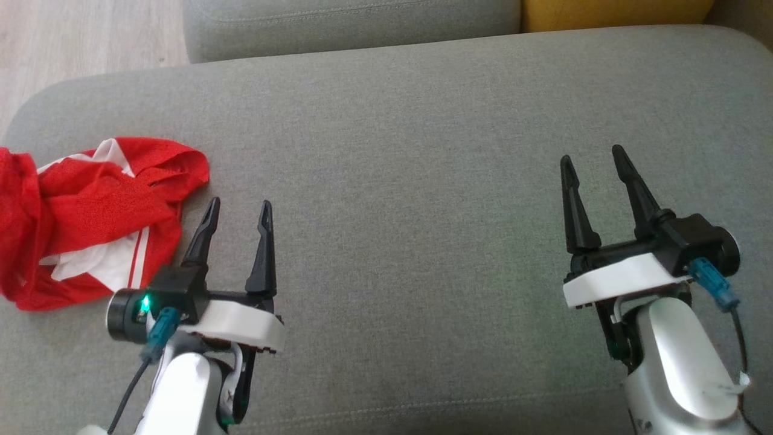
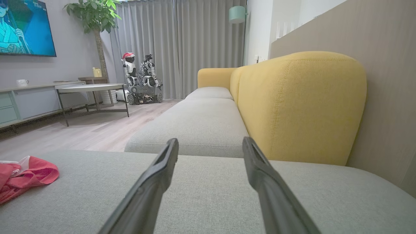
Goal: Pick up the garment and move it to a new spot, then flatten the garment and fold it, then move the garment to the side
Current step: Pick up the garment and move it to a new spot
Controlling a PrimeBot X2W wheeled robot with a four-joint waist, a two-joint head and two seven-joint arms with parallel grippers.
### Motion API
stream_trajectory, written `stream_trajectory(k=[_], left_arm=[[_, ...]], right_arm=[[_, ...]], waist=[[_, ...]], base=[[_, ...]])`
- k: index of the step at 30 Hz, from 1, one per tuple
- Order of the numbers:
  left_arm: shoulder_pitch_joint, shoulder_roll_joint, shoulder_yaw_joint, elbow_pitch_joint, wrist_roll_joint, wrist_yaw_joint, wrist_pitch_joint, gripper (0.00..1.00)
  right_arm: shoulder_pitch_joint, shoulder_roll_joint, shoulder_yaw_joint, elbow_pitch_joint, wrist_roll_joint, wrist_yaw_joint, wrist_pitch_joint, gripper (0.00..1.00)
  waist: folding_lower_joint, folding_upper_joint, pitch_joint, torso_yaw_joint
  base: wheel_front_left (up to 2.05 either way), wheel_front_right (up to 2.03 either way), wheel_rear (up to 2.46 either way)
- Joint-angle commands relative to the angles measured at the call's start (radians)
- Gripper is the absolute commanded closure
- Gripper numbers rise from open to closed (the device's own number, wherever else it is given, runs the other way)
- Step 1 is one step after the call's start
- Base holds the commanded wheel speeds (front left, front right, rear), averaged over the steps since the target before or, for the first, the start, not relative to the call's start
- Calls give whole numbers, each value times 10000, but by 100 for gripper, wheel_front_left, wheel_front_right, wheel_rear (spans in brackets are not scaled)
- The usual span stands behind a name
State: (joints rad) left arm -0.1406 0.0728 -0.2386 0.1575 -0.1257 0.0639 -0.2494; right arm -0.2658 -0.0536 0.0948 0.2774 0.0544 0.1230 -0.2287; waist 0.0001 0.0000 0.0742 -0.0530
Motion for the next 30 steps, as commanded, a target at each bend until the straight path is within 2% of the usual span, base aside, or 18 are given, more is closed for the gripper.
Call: stream_trajectory(k=[1, 6, 11, 30], left_arm=[[-431, -6, 438, -284, 104, -69, -124, 0], [-395, -96, 594, -215, 195, -204, -124, 0], [-395, -155, 744, -213, 266, -224, -124, 0], [280, -216, 1428, -633, 229, -88, -124, 0]], right_arm=[[-370, 33, 260, -261, 126, 77, 15, 0], [-382, 33, 308, -242, 249, 77, 20, 0], [-364, 33, 444, -268, 295, 77, 13, 0], [-85, 33, 1287, -160, 524, 77, 75, 0]], waist=[[-1, 0, -17, 12], [-1, 0, -41, 123], [-1, 0, -55, 542], [-1, 0, -365, 3540]], base=[[0, 0, 0], [0, 0, 0], [0, 0, 0], [0, 0, 0]])
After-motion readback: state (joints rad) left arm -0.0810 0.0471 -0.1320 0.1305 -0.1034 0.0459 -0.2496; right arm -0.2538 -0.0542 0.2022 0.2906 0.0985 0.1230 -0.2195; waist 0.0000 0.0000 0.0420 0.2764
